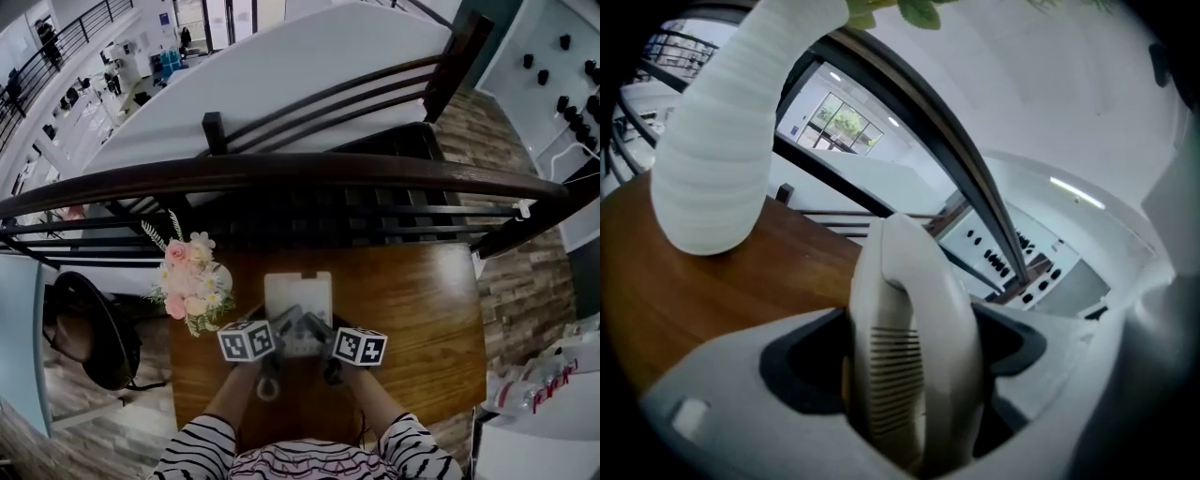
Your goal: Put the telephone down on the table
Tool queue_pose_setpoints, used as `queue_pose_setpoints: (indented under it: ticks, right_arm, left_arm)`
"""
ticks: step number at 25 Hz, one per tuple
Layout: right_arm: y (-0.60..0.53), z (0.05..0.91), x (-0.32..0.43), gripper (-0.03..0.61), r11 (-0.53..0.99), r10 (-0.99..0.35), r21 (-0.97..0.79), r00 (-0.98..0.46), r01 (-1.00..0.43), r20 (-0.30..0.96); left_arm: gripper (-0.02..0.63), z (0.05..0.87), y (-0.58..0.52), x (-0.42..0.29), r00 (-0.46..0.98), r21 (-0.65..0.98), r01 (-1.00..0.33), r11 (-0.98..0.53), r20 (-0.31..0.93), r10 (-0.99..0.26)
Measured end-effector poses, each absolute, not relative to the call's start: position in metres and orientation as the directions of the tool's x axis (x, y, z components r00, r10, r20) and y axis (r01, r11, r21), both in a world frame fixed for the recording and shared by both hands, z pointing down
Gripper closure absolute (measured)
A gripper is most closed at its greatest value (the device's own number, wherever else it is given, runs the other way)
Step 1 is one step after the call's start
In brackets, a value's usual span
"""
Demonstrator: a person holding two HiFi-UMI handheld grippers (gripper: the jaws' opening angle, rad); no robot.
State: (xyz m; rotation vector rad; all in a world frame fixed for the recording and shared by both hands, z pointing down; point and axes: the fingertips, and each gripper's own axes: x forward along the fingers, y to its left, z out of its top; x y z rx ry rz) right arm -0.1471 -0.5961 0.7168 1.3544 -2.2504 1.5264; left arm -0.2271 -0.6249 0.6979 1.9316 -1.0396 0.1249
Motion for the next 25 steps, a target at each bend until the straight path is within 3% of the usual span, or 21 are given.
queue_pose_setpoints:
  ticks: [25]
  right_arm:
    - [-0.609, 0.752, -0.16, 0.262, 0.097, -0.587, -0.678, -0.592, -0.728, 0.551]
  left_arm:
    - [0.199, 0.739, -0.638, -0.239, 0.622, 0.664, -0.722, -0.196, 0.498, -0.604]
